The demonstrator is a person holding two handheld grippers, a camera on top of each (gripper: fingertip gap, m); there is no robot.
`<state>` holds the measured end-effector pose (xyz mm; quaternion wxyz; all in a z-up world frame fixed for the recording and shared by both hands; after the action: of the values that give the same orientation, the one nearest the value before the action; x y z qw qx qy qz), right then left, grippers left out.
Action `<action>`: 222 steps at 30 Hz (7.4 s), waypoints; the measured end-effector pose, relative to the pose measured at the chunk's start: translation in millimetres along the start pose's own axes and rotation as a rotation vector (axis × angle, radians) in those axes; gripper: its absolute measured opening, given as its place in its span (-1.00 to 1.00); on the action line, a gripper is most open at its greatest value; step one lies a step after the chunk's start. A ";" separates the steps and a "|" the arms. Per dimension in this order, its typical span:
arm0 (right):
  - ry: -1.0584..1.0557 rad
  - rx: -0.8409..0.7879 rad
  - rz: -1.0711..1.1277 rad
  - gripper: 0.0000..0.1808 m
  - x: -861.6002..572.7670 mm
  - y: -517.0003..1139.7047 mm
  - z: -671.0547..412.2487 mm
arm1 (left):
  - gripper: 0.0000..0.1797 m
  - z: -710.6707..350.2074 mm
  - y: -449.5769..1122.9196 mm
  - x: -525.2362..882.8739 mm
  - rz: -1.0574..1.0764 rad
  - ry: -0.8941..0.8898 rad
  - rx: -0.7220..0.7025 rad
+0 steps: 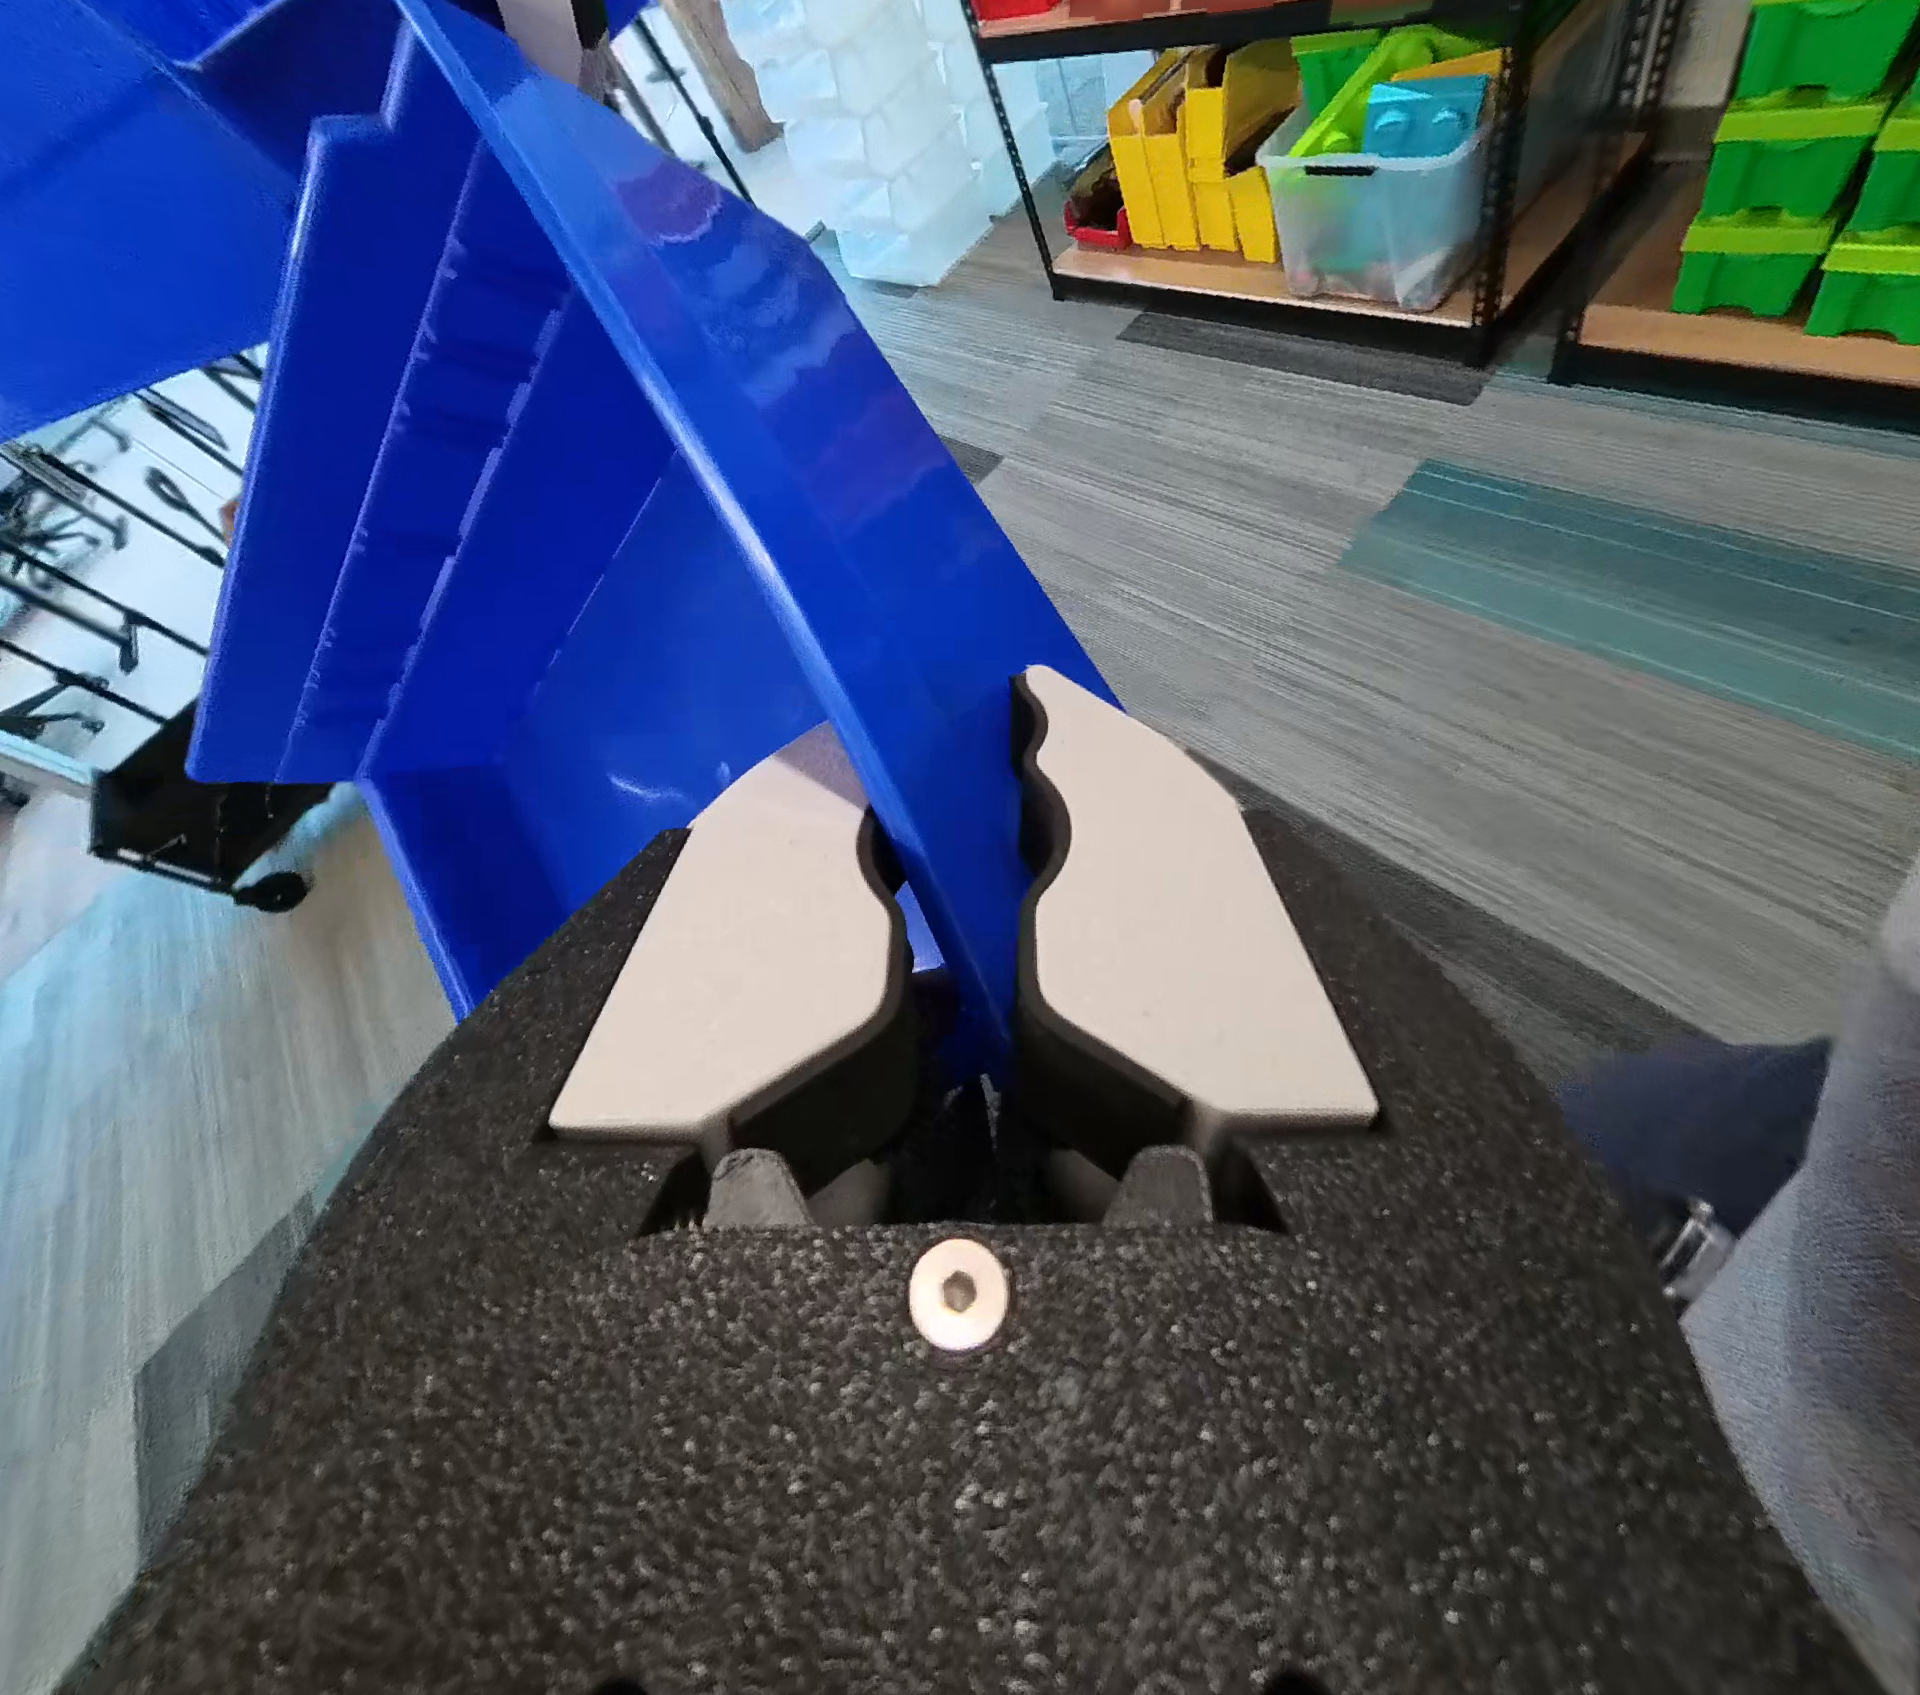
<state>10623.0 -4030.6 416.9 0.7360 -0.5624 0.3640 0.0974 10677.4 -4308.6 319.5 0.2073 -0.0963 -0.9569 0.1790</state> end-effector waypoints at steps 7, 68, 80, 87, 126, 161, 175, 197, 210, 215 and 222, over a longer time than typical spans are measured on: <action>0.053 0.040 0.036 -0.67 -176.2 153.5 -9.9 | -0.85 82.8 57.0 228.9 0.052 0.067 -0.024; 1.746 1.011 -0.258 -0.67 -169.2 569.9 841.4 | -0.84 -185.2 1187.3 739.5 1.493 0.654 -0.445; 1.887 1.157 -0.186 -0.68 -110.5 555.1 1047.1 | -0.83 -319.9 1408.3 659.4 1.537 0.742 -0.447; 1.966 1.243 -0.164 -0.68 -92.3 556.7 1115.4 | -0.83 -363.9 1499.6 620.5 1.672 0.774 -0.438; 2.666 1.715 -0.047 -0.68 136.0 706.2 1108.9 | -0.83 -373.0 1654.9 429.4 2.013 1.038 -0.422; 2.352 1.869 0.030 -0.68 -105.8 540.8 1112.1 | -0.85 -471.8 1613.0 552.8 1.993 1.007 -0.715; 2.345 1.987 -0.085 -0.68 -179.5 481.7 858.6 | -0.86 -388.7 1420.7 524.4 2.070 1.182 -0.811; 1.683 1.408 -0.053 -0.68 -214.5 471.9 768.4 | -0.82 -212.9 1185.0 715.6 1.307 0.815 -0.508; 1.053 0.860 -0.040 -0.68 -570.1 729.8 766.9 | -0.81 -23.5 1062.6 1070.4 0.710 0.316 -0.161; 0.817 0.676 0.072 -0.68 -756.9 879.5 740.6 | -0.82 69.4 1044.3 1229.7 0.446 0.247 -0.025; 0.478 0.223 0.099 -0.67 -1056.4 1095.0 600.8 | -0.82 175.3 972.1 1456.8 0.007 0.040 0.200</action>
<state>9517.4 -2828.0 331.3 0.6810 -0.4663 0.5630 -0.0430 9404.2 -3093.3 326.4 0.2344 -0.0821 -0.9296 0.2723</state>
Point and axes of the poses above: each gripper's, where its closed fingertips meet, y out along the fingers, z out of its underside, x = y × z across the jaws, the point moved 8 cm from there along -y, back along the fingers, and after that the axes turned 3 degrees about z, right-handed, at the moved point
